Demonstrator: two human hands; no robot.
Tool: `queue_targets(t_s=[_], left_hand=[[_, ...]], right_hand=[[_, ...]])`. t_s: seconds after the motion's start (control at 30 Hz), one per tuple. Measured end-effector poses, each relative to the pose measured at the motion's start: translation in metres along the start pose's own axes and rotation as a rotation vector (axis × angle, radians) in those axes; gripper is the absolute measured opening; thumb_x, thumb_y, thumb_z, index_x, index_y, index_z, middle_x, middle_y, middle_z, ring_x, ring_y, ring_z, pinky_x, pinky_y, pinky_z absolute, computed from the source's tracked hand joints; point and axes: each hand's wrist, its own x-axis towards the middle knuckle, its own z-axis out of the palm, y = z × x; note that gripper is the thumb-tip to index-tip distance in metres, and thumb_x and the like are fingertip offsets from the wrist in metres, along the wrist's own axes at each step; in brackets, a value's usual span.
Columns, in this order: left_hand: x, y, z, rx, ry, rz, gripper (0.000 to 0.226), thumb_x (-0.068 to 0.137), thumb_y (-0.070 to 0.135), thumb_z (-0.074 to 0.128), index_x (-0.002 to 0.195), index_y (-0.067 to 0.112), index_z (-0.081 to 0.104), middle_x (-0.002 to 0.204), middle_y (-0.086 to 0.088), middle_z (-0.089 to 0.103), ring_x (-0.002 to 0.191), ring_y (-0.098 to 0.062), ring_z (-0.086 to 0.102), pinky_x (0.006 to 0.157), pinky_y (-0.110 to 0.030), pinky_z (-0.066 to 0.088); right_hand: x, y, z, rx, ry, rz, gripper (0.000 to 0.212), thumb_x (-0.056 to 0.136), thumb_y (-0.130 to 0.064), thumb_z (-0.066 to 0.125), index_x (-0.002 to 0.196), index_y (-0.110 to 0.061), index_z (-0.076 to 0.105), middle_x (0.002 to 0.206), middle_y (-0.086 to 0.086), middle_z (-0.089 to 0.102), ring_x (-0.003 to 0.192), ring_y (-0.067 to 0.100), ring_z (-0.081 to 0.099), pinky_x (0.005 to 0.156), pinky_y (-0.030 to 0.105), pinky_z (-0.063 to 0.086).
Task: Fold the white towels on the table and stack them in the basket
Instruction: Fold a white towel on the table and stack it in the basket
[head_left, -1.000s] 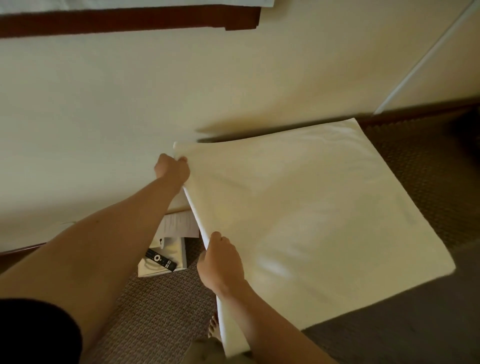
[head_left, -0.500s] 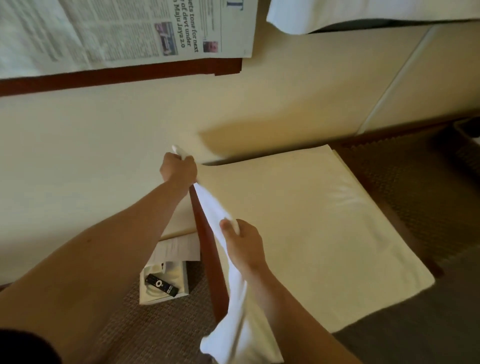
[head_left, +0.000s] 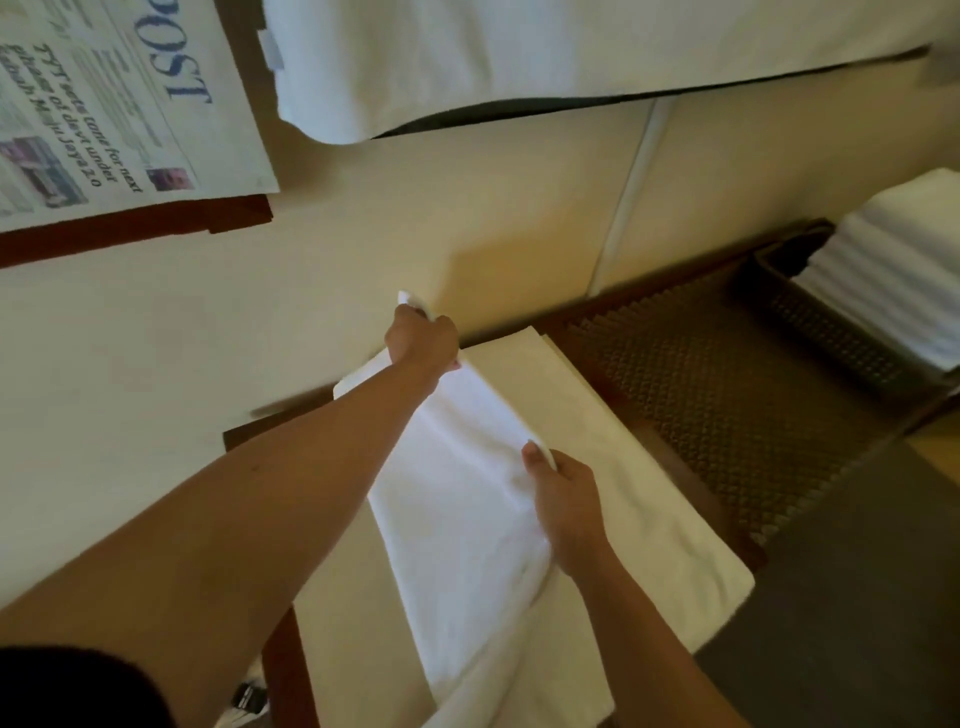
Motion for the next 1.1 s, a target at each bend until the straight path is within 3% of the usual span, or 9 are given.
queue_targets(t_s=[0.23,0.33,0.4,0.5,0.63,0.73,0.83,1.0,1.1], left_hand=[[0.025,-0.004,0.151,0.027,-0.151,-0.036,0.015,0.099,0.029,0.062,0.106,0.018,0.054,0.106,-0.006,0.065,0.071,-0.022,0.072,0.048,-0.021,0.053],[0.035,-0.036,0.186,0.104,-0.285,0.030,0.027,0.095,0.041,0.068,0.113,0.023,0.059,0.114,0.001,0.067,0.097,-0.019,0.068,0.081,-0.027,0.054],[0.047,-0.053,0.181,0.177,-0.292,0.126,0.025,0.099,0.033,0.066,0.120,0.021,0.061,0.118,0.009,0.062,0.107,-0.013,0.062,0.094,-0.028,0.049],[0.065,-0.074,0.126,0.342,-0.131,0.273,0.021,0.098,0.021,0.065,0.118,0.025,0.065,0.120,0.012,0.064,0.111,-0.007,0.058,0.094,-0.022,0.043],[0.095,-0.103,0.045,0.820,-0.005,0.289,0.036,0.095,0.027,0.067,0.131,0.031,0.062,0.137,0.003,0.061,0.128,-0.024,0.053,0.108,-0.046,0.039],[0.113,-0.110,0.012,1.095,-0.093,0.154,0.049,0.096,0.049,0.062,0.143,0.038,0.053,0.147,0.005,0.054,0.139,-0.028,0.041,0.111,-0.056,0.031],[0.124,-0.114,-0.001,1.139,-0.144,0.095,0.054,0.093,0.063,0.059,0.140,0.036,0.057,0.141,0.005,0.057,0.138,-0.027,0.039,0.110,-0.051,0.028],[0.139,-0.114,0.001,1.107,-0.150,0.006,0.048,0.087,0.065,0.065,0.124,0.035,0.063,0.132,0.004,0.063,0.133,-0.028,0.045,0.103,-0.047,0.034],[0.142,-0.107,0.001,1.030,-0.151,-0.046,0.029,0.086,0.066,0.064,0.100,0.040,0.064,0.112,0.003,0.067,0.119,-0.029,0.056,0.097,-0.043,0.046]], right_hand=[[0.113,0.041,-0.081,-0.151,0.124,0.136,0.035,0.103,-0.039,0.055,0.086,-0.014,0.073,0.083,0.008,0.072,0.083,0.026,0.068,0.077,0.038,0.056],[0.152,0.068,-0.096,-0.470,0.061,0.140,0.025,0.100,-0.035,0.059,0.090,-0.014,0.069,0.093,0.010,0.071,0.088,0.028,0.068,0.084,0.039,0.057],[0.181,0.064,-0.099,-0.559,-0.038,0.091,0.016,0.089,-0.026,0.073,0.098,-0.013,0.069,0.091,0.009,0.069,0.082,0.023,0.068,0.069,0.030,0.055],[0.227,0.033,-0.085,-0.684,-0.108,0.116,0.026,0.096,-0.037,0.052,0.084,-0.015,0.060,0.078,-0.001,0.060,0.066,0.010,0.055,0.055,0.025,0.040],[0.299,0.002,-0.042,-0.741,-0.190,-0.043,0.047,0.088,-0.058,0.053,0.098,-0.014,0.064,0.096,0.003,0.065,0.088,0.026,0.065,0.072,0.033,0.048],[0.339,-0.021,-0.015,-0.719,-0.253,-0.174,0.034,0.096,-0.044,0.058,0.086,-0.012,0.059,0.091,0.004,0.063,0.091,0.031,0.060,0.071,0.033,0.040],[0.357,-0.025,-0.009,-0.642,-0.178,-0.300,0.037,0.102,-0.033,0.056,0.072,-0.015,0.044,0.074,-0.001,0.053,0.078,0.029,0.052,0.065,0.033,0.026],[0.373,-0.009,0.000,-0.830,-0.108,-0.319,0.031,0.106,-0.038,0.045,0.096,-0.012,0.058,0.103,0.017,0.069,0.100,0.040,0.064,0.074,0.039,0.041],[0.380,-0.010,0.004,-0.819,-0.110,-0.321,0.034,0.102,-0.041,0.046,0.086,-0.013,0.055,0.090,0.014,0.065,0.093,0.040,0.064,0.070,0.038,0.038]])
